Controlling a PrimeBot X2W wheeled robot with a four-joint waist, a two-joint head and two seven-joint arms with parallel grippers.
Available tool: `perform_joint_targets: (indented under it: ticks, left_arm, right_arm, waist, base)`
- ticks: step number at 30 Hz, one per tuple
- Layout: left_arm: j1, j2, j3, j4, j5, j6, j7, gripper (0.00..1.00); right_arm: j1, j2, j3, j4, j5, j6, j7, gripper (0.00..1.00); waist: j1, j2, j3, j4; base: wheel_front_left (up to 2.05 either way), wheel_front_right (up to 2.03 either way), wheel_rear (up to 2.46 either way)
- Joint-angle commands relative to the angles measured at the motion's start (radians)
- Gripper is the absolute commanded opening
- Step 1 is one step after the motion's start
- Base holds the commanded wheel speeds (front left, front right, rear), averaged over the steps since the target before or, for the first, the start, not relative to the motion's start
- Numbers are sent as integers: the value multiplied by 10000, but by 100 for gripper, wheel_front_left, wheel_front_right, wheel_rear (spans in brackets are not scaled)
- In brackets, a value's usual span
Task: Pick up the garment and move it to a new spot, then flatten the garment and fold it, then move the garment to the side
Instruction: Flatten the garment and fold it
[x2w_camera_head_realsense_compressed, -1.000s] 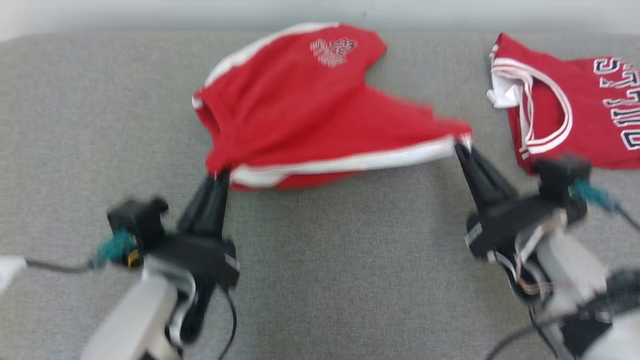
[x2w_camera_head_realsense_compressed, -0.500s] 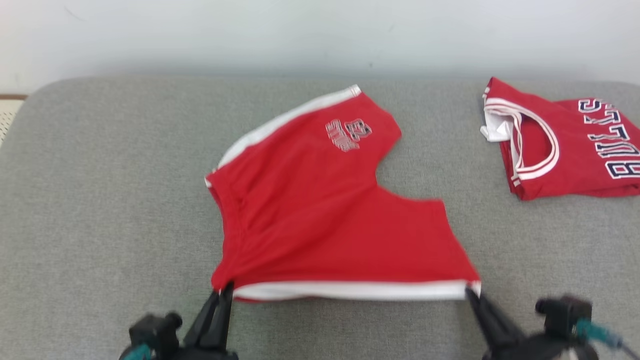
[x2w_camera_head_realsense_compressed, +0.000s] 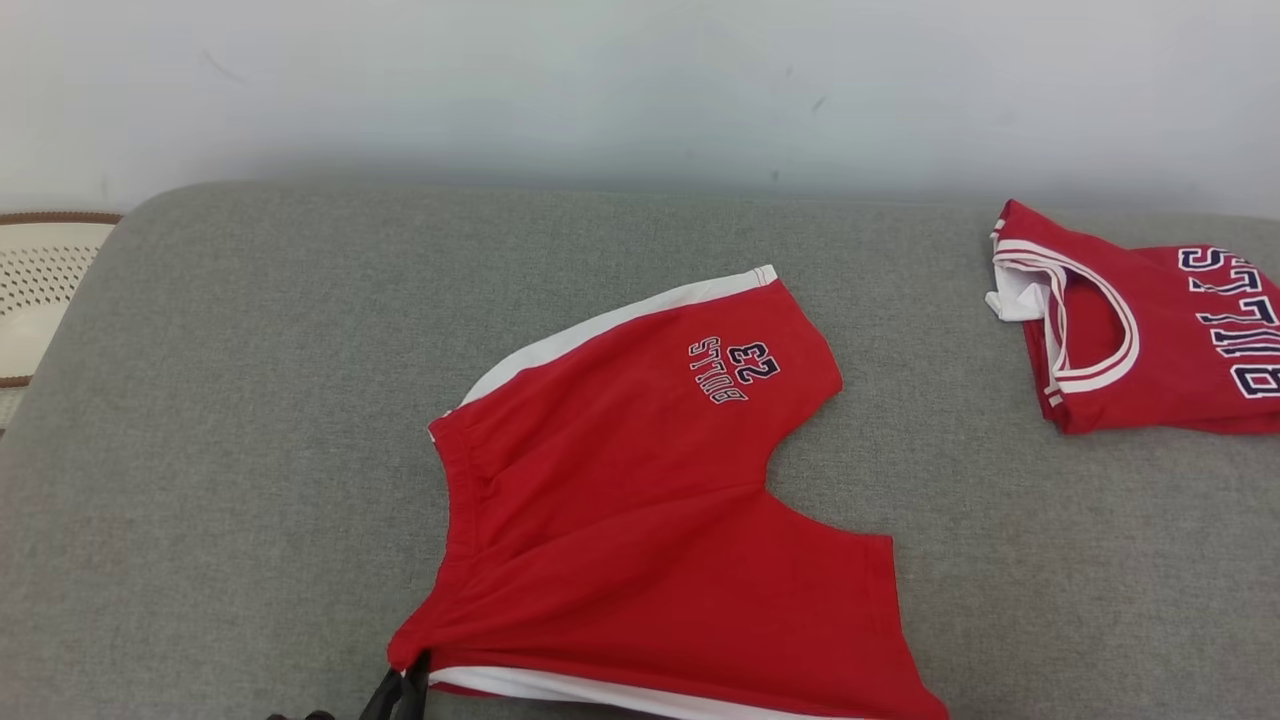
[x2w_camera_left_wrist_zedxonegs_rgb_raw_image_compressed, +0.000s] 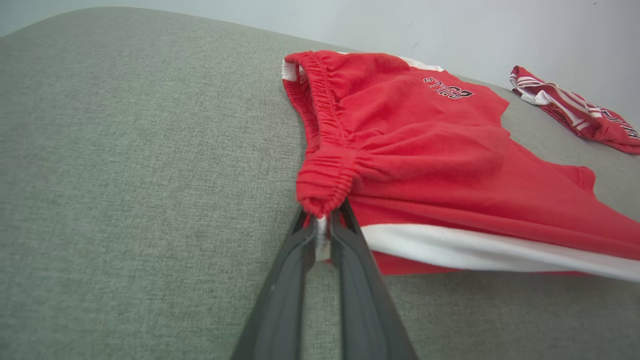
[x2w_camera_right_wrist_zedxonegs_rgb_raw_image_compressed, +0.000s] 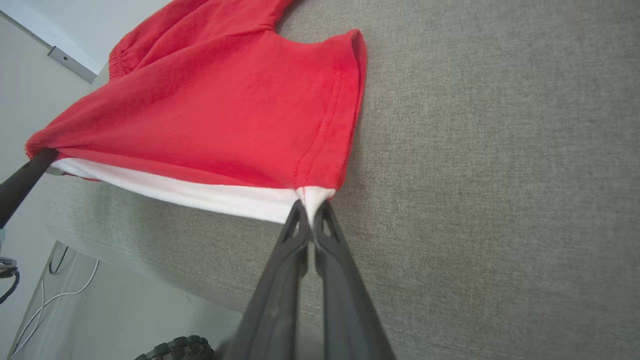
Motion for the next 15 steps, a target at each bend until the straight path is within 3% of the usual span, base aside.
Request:
perform_joint_targets:
  ticks: [1, 6, 15]
  left_arm:
    - [201, 109, 152, 19, 23, 68, -52, 0]
    - [-3, -17, 274, -148, 70, -22, -52, 0]
    - [-1836, -92, 252, -273, 134, -390, 367, 0]
  right_arm:
    - [96, -54, -118, -113, -117, -13, 26, 0]
    - [-516, 66, -261, -425, -85, -13, -222, 0]
    - [-3529, -881, 181, 173, -265, -13, -509, 0]
  waist:
    - [1, 1, 29, 21]
    - [1, 1, 152, 13]
    - [1, 1, 750, 71]
  base:
    - [0, 0, 0]
    - [0, 0, 0]
    - [0, 0, 0]
